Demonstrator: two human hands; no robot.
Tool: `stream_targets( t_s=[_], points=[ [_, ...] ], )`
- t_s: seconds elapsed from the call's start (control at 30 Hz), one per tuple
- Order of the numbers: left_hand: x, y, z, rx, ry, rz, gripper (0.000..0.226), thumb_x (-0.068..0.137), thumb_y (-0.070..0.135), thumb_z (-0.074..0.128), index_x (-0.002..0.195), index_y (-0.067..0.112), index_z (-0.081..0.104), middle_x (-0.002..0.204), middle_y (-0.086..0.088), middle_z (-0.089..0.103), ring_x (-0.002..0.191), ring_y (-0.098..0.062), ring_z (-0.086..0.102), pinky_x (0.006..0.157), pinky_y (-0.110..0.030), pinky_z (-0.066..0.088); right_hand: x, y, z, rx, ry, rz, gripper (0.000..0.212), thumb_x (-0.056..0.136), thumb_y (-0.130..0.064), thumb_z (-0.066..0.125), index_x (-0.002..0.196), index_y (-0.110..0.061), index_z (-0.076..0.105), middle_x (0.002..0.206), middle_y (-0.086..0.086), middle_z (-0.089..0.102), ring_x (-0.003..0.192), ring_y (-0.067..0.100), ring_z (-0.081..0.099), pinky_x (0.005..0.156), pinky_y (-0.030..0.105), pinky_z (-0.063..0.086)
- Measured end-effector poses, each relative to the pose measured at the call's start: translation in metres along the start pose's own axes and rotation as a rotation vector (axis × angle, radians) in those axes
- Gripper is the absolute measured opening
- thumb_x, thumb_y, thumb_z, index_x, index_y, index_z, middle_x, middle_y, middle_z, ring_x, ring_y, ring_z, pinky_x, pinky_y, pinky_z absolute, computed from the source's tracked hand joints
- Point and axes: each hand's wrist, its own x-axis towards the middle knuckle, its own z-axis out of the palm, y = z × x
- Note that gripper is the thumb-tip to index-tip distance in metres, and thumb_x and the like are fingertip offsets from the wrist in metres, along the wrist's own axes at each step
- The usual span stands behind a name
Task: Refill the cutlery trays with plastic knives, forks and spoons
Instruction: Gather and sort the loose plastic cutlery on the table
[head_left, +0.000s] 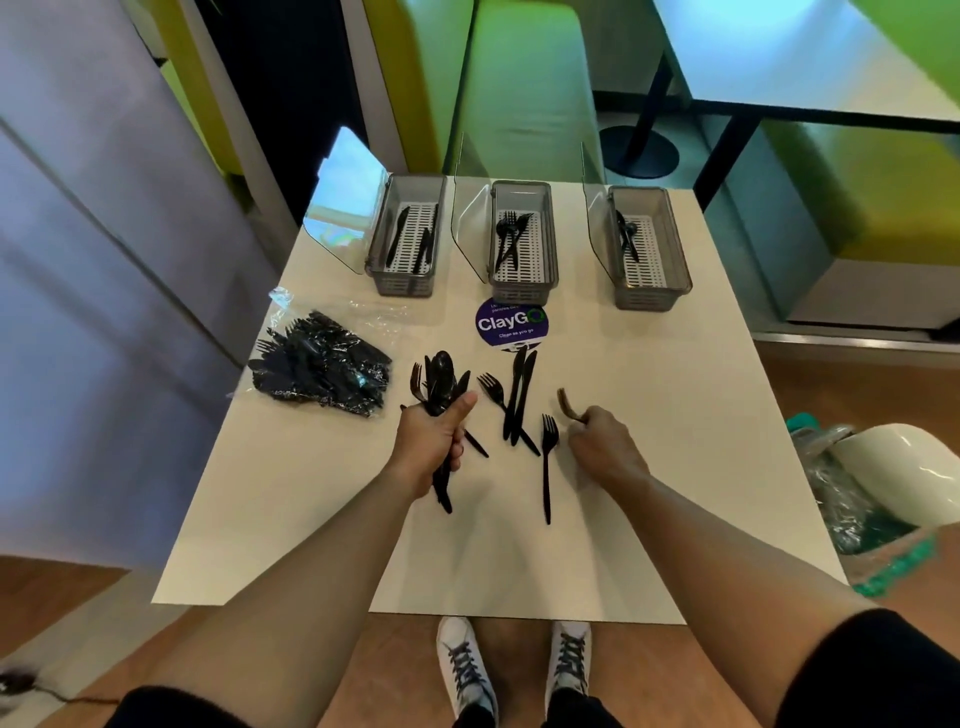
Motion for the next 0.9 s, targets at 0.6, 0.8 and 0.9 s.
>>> stream_targets(
  t_s=[0.6, 0.8, 0.9],
  points=[
    [0.0, 0.015, -0.025, -0.055, 0.031, 0.01, 0.035, 0.086, 0.041, 0.076, 0.079, 0.015, 0.055, 0.056, 0.001, 0.046, 0.04, -0.01, 0.035, 0.041, -0.023, 0.032, 0.024, -0.034, 0.01, -0.134, 0.188, -0.122, 0.031, 0.104, -0.026, 0.037, 0.121, -0.004, 0.051, 0.125, 0.02, 0.05, 0.112, 0.042, 0.052, 0.089, 0.045, 0.043],
    [0.008, 0.018, -0.026, -0.081, 0.029, 0.02, 0.038, 0.087, 0.041, 0.076, 0.076, 0.015, 0.05, 0.057, 0.0, 0.047, 0.04, -0.011, 0.035, 0.041, -0.023, 0.033, 0.035, -0.061, 0.014, 0.058, 0.108, -0.118, 0.023, 0.107, -0.032, 0.03, 0.111, -0.015, 0.045, 0.106, 0.015, 0.062, 0.091, 0.034, 0.058, 0.078, 0.045, 0.05],
    [0.009, 0.019, -0.024, -0.081, 0.023, 0.02, 0.037, 0.088, 0.04, 0.075, 0.074, 0.016, 0.05, 0.057, 0.0, 0.047, 0.04, -0.011, 0.035, 0.041, -0.023, 0.033, 0.037, -0.065, 0.021, 0.024, 0.076, -0.121, 0.029, 0.105, -0.041, 0.038, 0.115, -0.016, 0.047, 0.114, 0.014, 0.065, 0.098, 0.035, 0.058, 0.079, 0.042, 0.048]
  ],
)
